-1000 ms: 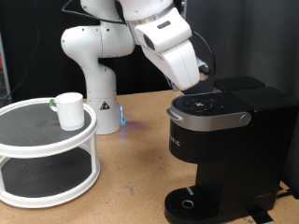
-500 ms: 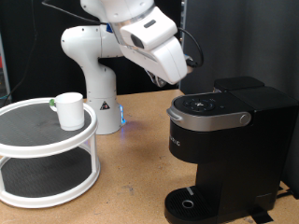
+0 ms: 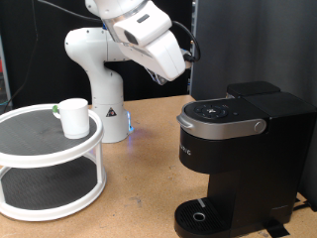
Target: Make a cup of coffee with the keurig machine
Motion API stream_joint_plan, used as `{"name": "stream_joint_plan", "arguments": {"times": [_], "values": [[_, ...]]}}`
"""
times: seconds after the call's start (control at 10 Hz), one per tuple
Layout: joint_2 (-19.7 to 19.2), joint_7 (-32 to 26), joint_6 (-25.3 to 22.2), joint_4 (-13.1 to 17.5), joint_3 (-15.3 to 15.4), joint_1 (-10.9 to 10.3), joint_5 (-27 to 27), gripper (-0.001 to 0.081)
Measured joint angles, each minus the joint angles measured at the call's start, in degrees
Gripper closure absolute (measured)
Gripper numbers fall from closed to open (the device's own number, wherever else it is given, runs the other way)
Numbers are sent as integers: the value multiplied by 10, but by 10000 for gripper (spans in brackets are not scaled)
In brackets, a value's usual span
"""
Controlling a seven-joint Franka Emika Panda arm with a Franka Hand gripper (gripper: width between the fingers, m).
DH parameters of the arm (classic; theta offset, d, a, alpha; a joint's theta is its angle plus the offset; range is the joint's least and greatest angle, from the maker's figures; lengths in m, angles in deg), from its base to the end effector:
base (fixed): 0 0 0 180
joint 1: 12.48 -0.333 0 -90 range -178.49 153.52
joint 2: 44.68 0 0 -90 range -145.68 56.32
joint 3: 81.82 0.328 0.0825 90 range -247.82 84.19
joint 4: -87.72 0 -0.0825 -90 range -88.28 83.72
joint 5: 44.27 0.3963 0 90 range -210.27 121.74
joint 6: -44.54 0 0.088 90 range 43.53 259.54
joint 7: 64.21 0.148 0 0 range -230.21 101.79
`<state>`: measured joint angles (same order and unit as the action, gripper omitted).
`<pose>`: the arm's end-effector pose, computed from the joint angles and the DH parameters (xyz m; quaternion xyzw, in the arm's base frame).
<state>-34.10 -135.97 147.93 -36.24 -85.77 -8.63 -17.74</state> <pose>0.4864 -0.0117 0.4404 -0.8591 -0.4523 -0.0775 0.2267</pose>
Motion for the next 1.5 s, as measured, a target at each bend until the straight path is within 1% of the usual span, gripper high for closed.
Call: {"name": "stream_joint_plan", "arguments": {"times": [0.2, 0.3, 0.4, 0.5, 0.6, 0.7, 0.8, 0.9, 1.0, 1.1, 1.3, 1.5], "values": [[15, -13, 2, -27, -16, 3, 52, 804], [29, -33, -12, -42, -27, 6, 56, 804], [42, -59, -42, -50, -36, 9, 43, 804], [52, -77, -60, -55, -41, 10, 33, 804], [51, -70, -56, -55, -41, 10, 34, 804], [52, -36, -4, -66, -38, 10, 59, 804], [59, -3, 55, -86, -37, 10, 92, 804], [70, 15, 86, -106, -38, 12, 122, 804], [84, 24, 95, -122, -44, 15, 145, 804], [100, 26, 85, -134, -53, 20, 153, 804], [124, 21, 25, -140, -74, 28, 145, 804], [124, 24, 46, -146, -72, 28, 148, 804]]}}
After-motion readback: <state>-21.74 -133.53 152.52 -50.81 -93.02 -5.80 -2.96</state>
